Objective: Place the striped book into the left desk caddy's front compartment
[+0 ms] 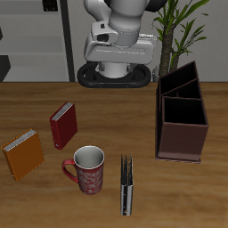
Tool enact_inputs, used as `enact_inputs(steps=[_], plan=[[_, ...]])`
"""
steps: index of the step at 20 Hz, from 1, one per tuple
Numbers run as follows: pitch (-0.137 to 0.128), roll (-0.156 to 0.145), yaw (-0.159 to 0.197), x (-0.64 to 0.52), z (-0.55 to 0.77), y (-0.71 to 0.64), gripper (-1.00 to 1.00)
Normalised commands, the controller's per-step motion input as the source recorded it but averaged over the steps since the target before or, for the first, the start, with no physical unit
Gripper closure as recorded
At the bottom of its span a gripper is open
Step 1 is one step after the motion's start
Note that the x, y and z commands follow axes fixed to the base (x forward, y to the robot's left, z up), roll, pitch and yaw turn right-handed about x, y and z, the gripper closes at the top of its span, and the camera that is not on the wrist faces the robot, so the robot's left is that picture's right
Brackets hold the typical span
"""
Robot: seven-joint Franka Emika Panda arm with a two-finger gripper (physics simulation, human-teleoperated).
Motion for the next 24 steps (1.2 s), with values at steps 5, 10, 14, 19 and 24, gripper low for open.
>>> enact_inputs(steps=[5, 10, 14, 19, 24], plan=[[0.008, 0.014, -0.018, 0.02, -0.06, 0.08, -1.00], [-0.014, -0.007, -0.010, 0.17, 0.06, 0.18, -1.00], [-0.022, -0.007, -0.035, 0.25, 0.09, 0.22, -1.00], [-0.017, 0.006, 0.023, 0.41, 0.12, 0.27, -1.00], [-0.016, 0.023, 0.024, 0.34, 0.07, 0.16, -1.00]])
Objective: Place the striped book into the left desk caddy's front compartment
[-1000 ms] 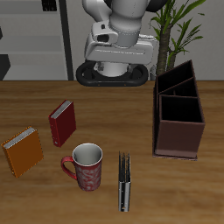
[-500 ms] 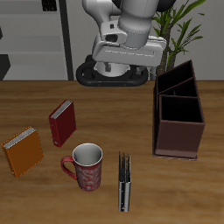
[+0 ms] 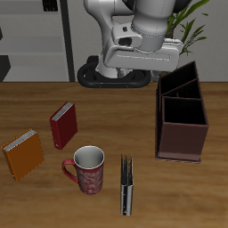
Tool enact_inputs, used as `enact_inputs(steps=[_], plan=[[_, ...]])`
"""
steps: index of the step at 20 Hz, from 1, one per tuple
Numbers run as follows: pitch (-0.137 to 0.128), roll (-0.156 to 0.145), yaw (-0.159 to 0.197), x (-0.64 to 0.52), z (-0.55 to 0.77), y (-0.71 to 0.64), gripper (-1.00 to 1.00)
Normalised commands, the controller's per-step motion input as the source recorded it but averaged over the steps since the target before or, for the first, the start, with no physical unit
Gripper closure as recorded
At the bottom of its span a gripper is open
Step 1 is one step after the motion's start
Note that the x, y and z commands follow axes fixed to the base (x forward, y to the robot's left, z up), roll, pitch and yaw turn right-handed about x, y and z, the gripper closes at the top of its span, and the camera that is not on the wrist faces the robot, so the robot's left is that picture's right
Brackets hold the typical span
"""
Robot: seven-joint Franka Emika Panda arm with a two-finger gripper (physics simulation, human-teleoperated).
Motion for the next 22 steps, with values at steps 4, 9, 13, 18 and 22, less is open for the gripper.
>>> enact_inputs(steps=[4, 9, 13, 18, 22], plan=[[0.001, 0.045, -0.025, 0.56, 0.02, 0.15, -1.00], [-0.008, 0.015, -0.013, 0.45, -0.07, 0.03, -1.00], [-0.014, 0.031, 0.004, 0.39, -0.10, -0.02, -1.00], [-0.011, -0.006, 0.019, 0.29, -0.06, -0.06, -1.00], [-0.025, 0.059, 0.116, 0.35, -0.08, -0.02, -1.00]])
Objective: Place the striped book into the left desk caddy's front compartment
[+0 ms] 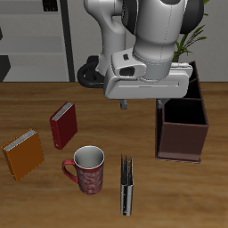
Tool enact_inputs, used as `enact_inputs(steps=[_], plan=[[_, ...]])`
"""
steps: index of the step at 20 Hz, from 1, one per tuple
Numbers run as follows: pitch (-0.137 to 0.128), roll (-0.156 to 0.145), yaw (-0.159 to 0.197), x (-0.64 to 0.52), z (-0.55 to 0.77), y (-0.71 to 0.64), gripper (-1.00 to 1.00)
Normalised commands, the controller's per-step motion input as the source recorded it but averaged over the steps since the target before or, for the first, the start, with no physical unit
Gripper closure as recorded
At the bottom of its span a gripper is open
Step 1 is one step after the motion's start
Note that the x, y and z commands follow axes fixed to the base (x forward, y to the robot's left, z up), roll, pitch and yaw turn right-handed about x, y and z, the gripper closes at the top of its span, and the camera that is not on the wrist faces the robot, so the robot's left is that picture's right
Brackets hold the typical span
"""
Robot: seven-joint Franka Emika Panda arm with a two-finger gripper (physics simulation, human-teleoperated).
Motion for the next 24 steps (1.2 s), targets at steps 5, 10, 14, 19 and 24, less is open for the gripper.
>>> enact_inputs(steps=[5, 10, 14, 19, 24], plan=[[0.000, 0.028, 0.085, 0.31, -0.09, -0.04, -1.00], [-0.009, -0.021, 0.018, 0.24, -0.08, -0.13, -1.00], [-0.011, -0.039, 0.009, 0.25, -0.10, -0.11, -1.00], [-0.015, -0.027, -0.061, 0.12, -0.14, -0.06, -1.00], [0.005, 0.005, -0.006, 0.11, -0.32, 0.10, -1.00]])
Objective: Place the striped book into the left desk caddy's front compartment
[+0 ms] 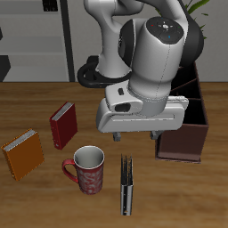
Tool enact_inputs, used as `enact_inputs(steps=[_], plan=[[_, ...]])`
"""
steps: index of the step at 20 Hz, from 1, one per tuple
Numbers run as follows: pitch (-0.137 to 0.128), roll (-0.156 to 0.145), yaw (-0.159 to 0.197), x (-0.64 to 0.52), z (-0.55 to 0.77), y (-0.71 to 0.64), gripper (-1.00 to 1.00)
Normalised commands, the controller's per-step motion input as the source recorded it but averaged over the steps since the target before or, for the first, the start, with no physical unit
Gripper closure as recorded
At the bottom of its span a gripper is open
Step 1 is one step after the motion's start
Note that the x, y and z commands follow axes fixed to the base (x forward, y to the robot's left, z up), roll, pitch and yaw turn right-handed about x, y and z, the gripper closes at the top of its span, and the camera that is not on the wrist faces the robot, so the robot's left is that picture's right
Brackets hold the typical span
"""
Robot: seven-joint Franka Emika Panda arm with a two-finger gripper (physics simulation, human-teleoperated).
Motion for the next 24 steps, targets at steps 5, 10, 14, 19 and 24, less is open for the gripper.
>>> enact_inputs(steps=[5, 10, 14, 19, 24], plan=[[0.013, -0.002, -0.027, 0.11, -0.24, 0.06, -1.00], [0.006, -0.007, -0.012, 0.08, -0.18, 0.02, -1.00], [0.001, -0.027, -0.037, 0.09, -0.25, -0.04, -1.00], [0.008, 0.012, -0.014, 0.04, -0.20, 0.01, -1.00], [0.016, -0.013, -0.022, 0.03, -0.24, -0.10, -1.00]])
